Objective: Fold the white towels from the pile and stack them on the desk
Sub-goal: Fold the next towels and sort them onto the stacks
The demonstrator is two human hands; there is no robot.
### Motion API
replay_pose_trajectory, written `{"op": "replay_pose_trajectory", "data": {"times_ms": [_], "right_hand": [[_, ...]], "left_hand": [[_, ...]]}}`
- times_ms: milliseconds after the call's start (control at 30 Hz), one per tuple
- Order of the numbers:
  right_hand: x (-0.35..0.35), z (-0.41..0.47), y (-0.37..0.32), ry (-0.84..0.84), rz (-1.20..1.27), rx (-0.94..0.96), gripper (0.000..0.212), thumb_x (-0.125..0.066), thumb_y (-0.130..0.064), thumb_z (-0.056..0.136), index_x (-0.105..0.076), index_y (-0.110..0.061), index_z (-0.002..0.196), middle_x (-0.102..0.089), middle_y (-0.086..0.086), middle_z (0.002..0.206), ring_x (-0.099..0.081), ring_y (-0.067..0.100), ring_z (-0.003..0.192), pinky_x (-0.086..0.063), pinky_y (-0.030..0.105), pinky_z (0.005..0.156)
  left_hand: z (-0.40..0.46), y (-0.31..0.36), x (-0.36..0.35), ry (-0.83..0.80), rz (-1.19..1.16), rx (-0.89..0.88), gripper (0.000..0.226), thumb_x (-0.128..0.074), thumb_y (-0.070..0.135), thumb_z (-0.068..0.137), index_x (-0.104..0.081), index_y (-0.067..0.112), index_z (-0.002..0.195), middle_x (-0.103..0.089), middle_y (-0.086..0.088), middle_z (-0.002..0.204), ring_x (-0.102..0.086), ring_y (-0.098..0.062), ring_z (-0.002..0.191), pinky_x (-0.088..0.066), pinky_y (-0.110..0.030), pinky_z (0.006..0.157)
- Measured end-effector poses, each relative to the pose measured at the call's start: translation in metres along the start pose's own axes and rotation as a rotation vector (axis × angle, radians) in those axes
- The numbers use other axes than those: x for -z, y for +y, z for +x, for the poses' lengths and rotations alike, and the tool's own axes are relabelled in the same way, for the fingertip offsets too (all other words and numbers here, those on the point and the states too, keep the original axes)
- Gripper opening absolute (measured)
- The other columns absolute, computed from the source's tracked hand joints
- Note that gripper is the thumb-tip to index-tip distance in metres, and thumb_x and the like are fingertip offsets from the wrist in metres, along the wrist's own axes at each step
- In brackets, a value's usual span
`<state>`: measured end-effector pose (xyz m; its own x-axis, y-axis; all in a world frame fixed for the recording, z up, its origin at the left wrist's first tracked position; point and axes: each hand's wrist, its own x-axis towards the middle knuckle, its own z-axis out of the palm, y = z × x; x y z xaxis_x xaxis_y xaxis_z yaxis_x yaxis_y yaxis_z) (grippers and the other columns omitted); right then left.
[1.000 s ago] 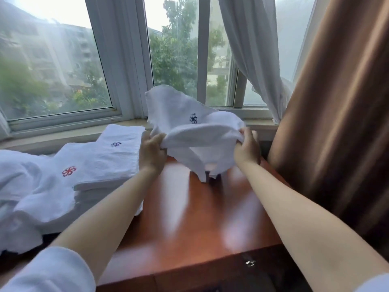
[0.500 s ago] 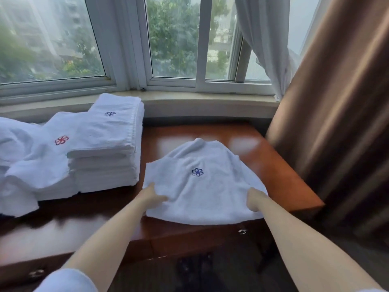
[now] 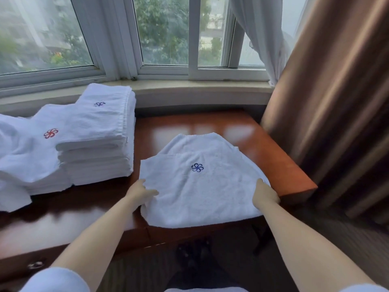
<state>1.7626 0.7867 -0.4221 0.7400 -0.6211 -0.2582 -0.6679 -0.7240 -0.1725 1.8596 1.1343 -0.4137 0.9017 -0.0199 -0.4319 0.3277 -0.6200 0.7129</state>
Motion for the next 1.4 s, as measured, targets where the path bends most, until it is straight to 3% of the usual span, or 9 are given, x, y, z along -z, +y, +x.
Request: {"op": "replay_pose_trajectory", "data": {"times_ms": [67,200,333,433,567,700,867,1067,1400], "right_hand": [[-0.004,-0.001,0.006,0.068,0.167,-0.035,0.045,-0.032,-0.008,0.094,-0.039,-0.020,0.136,-0.056,0.008,0.114,-0.053,0.030,0.105,-0.042,0.033,0.081],[-0.013,-0.002,0.008,0.206,0.465,-0.128,0.047,-0.047,-0.012,0.093,-0.044,-0.028,0.137,-0.054,0.009,0.126,-0.051,0.032,0.112,-0.043,0.037,0.094],[-0.026,-0.006,0.011,0.243,0.766,-0.327,0.038,-0.061,-0.011,0.087,-0.051,-0.013,0.124,-0.048,0.011,0.128,-0.051,0.033,0.111,-0.049,0.046,0.088],[-0.038,-0.011,0.016,0.307,0.927,-0.479,0.027,-0.053,-0.008,0.091,-0.055,-0.005,0.117,-0.042,0.014,0.132,-0.052,0.036,0.112,-0.048,0.044,0.090],[-0.045,-0.020,0.014,0.334,1.098,-0.501,0.030,-0.043,-0.014,0.097,-0.054,-0.009,0.125,-0.044,0.003,0.133,-0.052,0.023,0.095,-0.038,0.031,0.079],[-0.041,-0.025,0.013,0.327,1.249,-0.521,0.036,-0.043,-0.024,0.100,-0.054,-0.005,0.128,-0.044,0.005,0.133,-0.052,0.022,0.099,-0.039,0.031,0.081],[-0.037,-0.024,0.021,0.290,1.305,-0.614,0.037,-0.047,-0.026,0.100,-0.061,-0.001,0.123,-0.050,0.013,0.133,-0.059,0.033,0.109,-0.049,0.040,0.093],[-0.039,-0.024,0.026,0.285,1.408,-0.669,0.032,-0.056,-0.031,0.094,-0.070,-0.005,0.104,-0.070,0.012,0.103,-0.065,0.029,0.091,-0.052,0.036,0.079],[-0.036,-0.029,0.022,0.255,1.592,-0.730,0.026,-0.064,-0.030,0.089,-0.069,-0.013,0.108,-0.065,0.002,0.091,-0.061,0.021,0.083,-0.047,0.028,0.073]], "left_hand": [[-0.002,0.001,-0.010,-0.021,-0.155,-0.057,0.080,-0.074,0.011,0.080,-0.032,0.016,0.148,-0.052,-0.004,0.132,-0.055,-0.021,0.114,-0.046,-0.028,0.083],[-0.005,0.001,-0.029,0.047,-0.266,-0.176,0.069,-0.070,0.008,0.083,-0.041,0.024,0.143,-0.068,0.000,0.096,-0.061,-0.007,0.084,-0.042,-0.019,0.071],[-0.009,-0.006,-0.038,0.113,0.022,-0.157,0.051,-0.065,0.029,0.087,-0.047,0.023,0.133,-0.064,-0.001,0.093,-0.060,-0.016,0.089,-0.042,-0.028,0.071],[-0.016,-0.016,-0.044,0.156,0.247,-0.127,0.016,-0.053,0.035,0.091,-0.054,0.021,0.097,-0.059,0.003,0.089,-0.057,-0.019,0.081,-0.038,-0.030,0.065],[-0.027,-0.031,-0.058,0.338,0.157,-0.149,0.036,-0.045,0.025,0.094,-0.035,0.015,0.061,-0.044,0.000,0.061,-0.040,-0.019,0.058,-0.030,-0.033,0.059],[-0.034,-0.036,-0.059,0.420,0.005,-0.159,0.043,-0.046,0.031,0.099,-0.038,0.010,0.062,-0.042,-0.002,0.060,-0.038,-0.018,0.057,-0.027,-0.033,0.052],[-0.028,-0.049,-0.037,0.471,0.151,-0.110,0.049,-0.042,0.041,0.099,-0.047,0.007,0.064,-0.050,-0.005,0.063,-0.047,-0.022,0.060,-0.030,-0.032,0.053],[-0.025,-0.052,-0.032,0.475,0.229,-0.036,0.045,-0.040,0.037,0.100,-0.049,0.009,0.066,-0.054,-0.008,0.070,-0.054,-0.028,0.069,-0.036,-0.033,0.059],[-0.025,-0.057,-0.036,0.460,0.315,-0.023,0.036,-0.039,0.035,0.101,-0.058,0.013,0.079,-0.062,-0.005,0.079,-0.057,-0.026,0.079,-0.043,-0.036,0.076]]}}
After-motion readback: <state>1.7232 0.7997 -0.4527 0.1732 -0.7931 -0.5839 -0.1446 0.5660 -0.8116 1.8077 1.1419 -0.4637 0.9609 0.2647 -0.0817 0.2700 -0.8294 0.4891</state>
